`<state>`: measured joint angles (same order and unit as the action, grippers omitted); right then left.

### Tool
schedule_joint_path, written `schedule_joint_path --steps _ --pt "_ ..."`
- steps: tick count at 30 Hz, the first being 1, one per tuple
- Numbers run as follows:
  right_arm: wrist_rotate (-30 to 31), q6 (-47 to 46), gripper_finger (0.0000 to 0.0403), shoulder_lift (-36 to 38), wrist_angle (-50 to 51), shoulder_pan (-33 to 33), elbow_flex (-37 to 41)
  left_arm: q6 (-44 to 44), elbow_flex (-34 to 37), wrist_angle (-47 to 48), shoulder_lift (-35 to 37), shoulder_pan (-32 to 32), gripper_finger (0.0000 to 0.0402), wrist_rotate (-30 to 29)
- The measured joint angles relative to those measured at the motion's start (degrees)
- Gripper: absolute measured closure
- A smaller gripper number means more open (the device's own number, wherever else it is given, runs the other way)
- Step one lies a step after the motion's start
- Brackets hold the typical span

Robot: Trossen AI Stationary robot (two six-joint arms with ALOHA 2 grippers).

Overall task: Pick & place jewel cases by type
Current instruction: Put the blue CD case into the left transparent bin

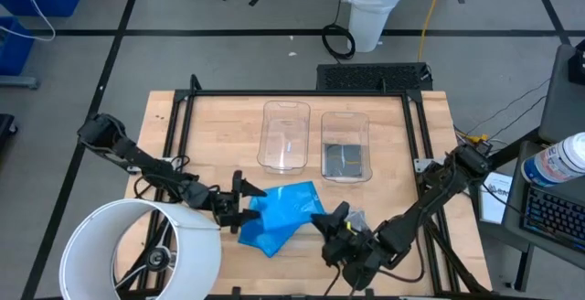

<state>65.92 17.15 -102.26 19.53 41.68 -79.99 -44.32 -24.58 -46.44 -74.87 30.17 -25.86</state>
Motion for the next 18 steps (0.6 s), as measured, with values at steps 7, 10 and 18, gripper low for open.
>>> schedule_joint_path --steps 7,10,18 --pt "-2.8 -0.3 0.0367 0.0 -1.9 -2.0 0.8 3.1 0.0 3.1 0.0 0.0 0.0115 -2.3" --pt "-3.1 2.2 0.0367 0.0 -5.9 -2.4 2.9 3.8 0.0 3.1 0.0 0.0 0.0168 -2.7" --pt "-2.9 8.3 0.0367 0.0 -14.0 -2.7 7.2 1.7 0.0 6.5 0.0 0.1 0.0332 -2.9"
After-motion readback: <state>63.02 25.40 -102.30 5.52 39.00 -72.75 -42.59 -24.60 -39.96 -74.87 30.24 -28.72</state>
